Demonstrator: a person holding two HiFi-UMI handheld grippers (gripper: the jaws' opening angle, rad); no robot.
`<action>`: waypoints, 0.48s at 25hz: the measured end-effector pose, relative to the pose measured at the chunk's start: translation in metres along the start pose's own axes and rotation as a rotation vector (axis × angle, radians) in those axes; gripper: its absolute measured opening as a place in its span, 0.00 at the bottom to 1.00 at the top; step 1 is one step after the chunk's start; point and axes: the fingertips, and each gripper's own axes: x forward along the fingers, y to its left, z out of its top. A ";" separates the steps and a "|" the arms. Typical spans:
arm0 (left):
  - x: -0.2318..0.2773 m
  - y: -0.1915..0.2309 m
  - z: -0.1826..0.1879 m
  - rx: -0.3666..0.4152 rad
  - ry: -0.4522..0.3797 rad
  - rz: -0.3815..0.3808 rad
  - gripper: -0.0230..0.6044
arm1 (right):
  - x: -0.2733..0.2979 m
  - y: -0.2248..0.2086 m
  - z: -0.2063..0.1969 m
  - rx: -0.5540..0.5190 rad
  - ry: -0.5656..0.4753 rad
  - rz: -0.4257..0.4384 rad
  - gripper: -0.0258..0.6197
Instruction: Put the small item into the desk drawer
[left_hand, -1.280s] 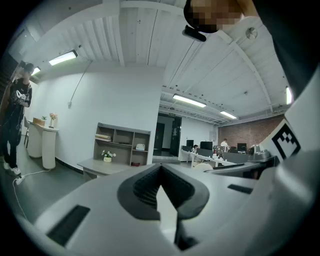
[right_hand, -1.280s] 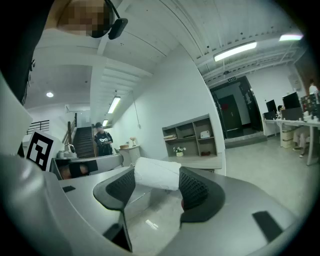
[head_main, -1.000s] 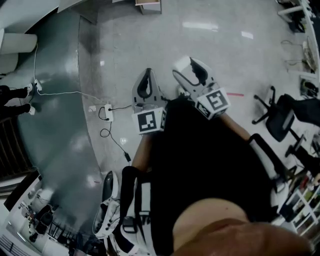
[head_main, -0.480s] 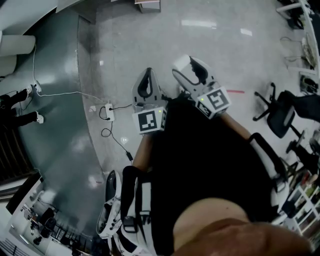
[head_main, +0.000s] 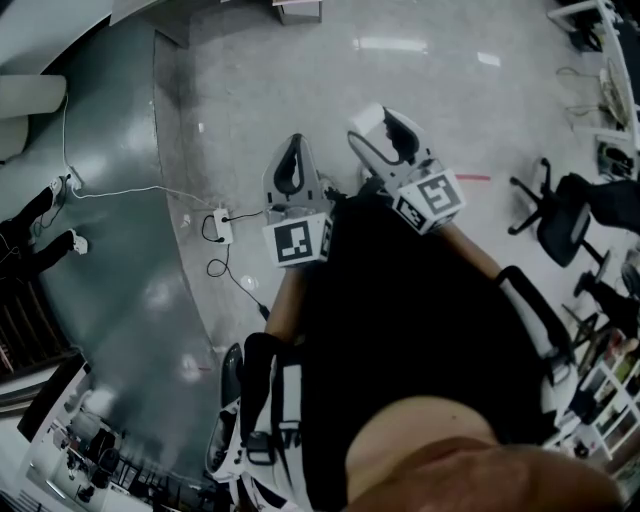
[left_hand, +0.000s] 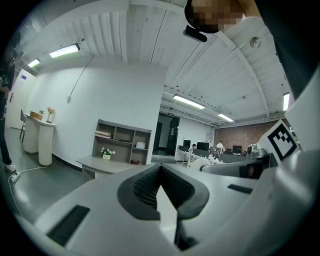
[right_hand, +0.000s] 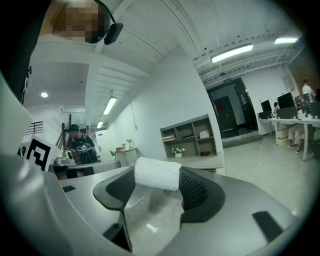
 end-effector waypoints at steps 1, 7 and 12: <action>0.000 0.004 0.000 0.000 0.000 -0.006 0.01 | 0.003 0.003 0.000 0.002 -0.002 -0.005 0.46; 0.004 0.016 0.000 0.006 0.000 -0.039 0.01 | 0.019 0.007 -0.002 0.006 -0.012 -0.027 0.46; 0.010 0.021 0.000 -0.005 0.008 -0.045 0.01 | 0.031 0.004 0.003 0.006 -0.017 -0.028 0.46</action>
